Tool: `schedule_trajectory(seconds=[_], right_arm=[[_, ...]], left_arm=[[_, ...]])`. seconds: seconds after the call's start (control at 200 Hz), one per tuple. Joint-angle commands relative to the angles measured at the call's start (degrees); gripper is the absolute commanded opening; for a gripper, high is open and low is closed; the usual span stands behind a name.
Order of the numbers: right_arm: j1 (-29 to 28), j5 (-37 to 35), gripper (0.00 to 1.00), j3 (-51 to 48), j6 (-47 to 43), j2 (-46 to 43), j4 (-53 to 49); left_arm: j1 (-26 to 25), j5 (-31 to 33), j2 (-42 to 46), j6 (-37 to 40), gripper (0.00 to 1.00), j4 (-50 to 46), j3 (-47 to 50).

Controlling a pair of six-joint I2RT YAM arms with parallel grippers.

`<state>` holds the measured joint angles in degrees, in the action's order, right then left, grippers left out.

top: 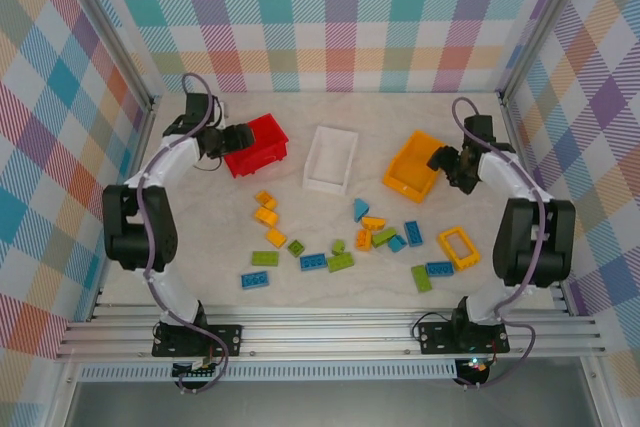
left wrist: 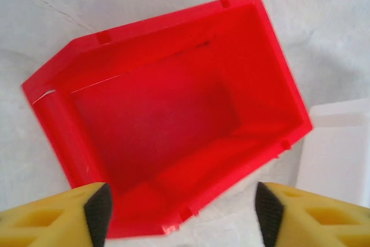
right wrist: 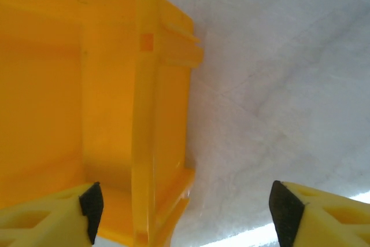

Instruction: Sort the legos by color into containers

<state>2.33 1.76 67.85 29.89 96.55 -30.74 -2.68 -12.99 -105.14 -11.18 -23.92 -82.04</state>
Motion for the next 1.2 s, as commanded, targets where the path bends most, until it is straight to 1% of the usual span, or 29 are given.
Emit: schedule_trajectory(seconds=[0.0,0.08,0.15,0.255,0.375,0.53,0.645,0.765,0.865,0.885,0.98,1.195], right_arm=[[0.2,3.1,0.66,4.4,-2.4,4.5,-1.2],[-0.3,2.4,0.53,6.9,-3.9,7.6,-3.3],[-1.4,0.5,0.45,8.0,-5.7,8.7,-4.1],[-3.5,-1.1,0.40,10.1,-8.3,9.8,-5.5],[-7.7,-3.2,0.32,14.0,-10.3,12.2,-8.5],[-11.2,-2.9,0.29,17.4,-10.3,15.0,-9.7],[-13.7,-2.4,0.27,21.3,-11.8,17.9,-11.5],[-15.9,-2.5,0.24,24.2,-14.3,19.7,-13.2],[-16.3,-2.2,0.23,26.2,-15.2,20.7,-14.2],[-16.3,-1.8,0.22,26.5,-15.3,20.9,-14.4],[-16.5,-0.7,0.22,29.0,-15.4,22.3,-15.1],[-17.7,1.8,0.22,40.7,-16.8,29.3,-19.7]], left_arm=[[0.5,-3.0,-3.6,2.5,0.58,-2.9,-3.4],[0.4,-3.8,-5.6,0.3,0.52,-2.9,-4.1],[0.1,-5.5,-6.6,-1.9,0.48,-1.8,-3.9],[-2.0,-7.5,-7.8,-2.9,0.45,-1.6,-4.6],[-5.0,-7.5,-7.7,-5.6,0.45,-0.5,-4.2],[-8.0,-7.7,-7.6,-12.3,0.44,2.9,-3.0],[-10.2,-6.5,-7.9,-17.4,0.43,5.7,-2.2],[-12.5,-5.0,-9.1,-20.1,0.43,7.5,-3.0],[-13.7,-5.0,-11.0,-22.0,0.42,7.5,-4.5],[-14.0,-5.0,-11.3,-22.4,0.42,9.4,-4.8],[-15.2,-4.9,-12.4,-24.5,0.41,10.9,-5.7],[-17.0,-3.8,-15.0,-28.5,0.41,13.4,-8.8]])
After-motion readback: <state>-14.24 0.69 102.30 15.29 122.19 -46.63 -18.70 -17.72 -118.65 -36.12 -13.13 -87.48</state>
